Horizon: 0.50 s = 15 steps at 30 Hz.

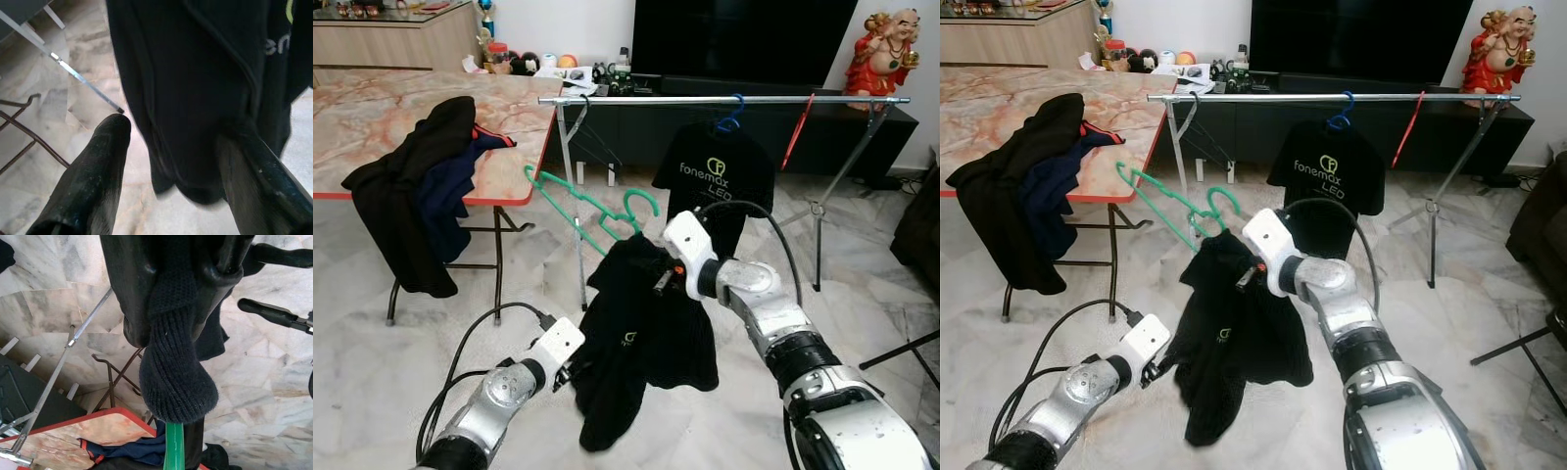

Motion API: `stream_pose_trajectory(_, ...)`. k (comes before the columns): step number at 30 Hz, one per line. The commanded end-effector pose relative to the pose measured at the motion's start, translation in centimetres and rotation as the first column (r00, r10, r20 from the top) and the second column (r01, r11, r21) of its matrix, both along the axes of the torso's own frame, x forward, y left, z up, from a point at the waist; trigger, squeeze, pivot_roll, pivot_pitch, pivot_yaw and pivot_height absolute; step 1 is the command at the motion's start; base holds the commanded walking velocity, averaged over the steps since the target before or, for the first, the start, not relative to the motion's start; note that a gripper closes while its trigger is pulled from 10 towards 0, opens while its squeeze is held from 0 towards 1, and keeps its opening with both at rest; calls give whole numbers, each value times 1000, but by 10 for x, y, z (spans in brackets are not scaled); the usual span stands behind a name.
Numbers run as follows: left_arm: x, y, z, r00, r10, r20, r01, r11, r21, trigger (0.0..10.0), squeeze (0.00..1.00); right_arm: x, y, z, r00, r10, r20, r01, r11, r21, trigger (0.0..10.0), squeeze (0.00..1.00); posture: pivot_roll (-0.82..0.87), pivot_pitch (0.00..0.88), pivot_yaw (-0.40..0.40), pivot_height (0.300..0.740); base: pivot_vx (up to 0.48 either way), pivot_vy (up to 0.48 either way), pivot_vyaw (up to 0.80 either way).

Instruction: Hang hanger

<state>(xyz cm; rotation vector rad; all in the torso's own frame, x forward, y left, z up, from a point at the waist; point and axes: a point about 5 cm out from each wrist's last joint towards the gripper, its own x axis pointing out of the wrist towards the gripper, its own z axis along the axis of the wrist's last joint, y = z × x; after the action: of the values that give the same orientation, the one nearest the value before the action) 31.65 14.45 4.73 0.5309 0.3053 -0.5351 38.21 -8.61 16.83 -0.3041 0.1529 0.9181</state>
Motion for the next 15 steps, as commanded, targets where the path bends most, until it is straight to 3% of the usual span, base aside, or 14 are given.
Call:
stream_pose_trajectory(1,-3,-3,-7,999,-27,-24,27,999,36,10000,0,1,6,15,999,19,50,-20,999,29,0,0,155,7,-78,740,0,0,0)
stream_pose_trajectory(9,-12,-10,-18,990,-103,-96,106,994,33,10000,0,-3,21,21,996,61,66,-64,997,42,0,0,157,5,-77,740,0,0,0)
stream_pose_trajectory(15,-11,-9,-20,992,-91,-84,96,993,66,10000,0,-5,26,20,995,77,63,-80,996,49,0,0,158,5,-77,740,0,0,0)
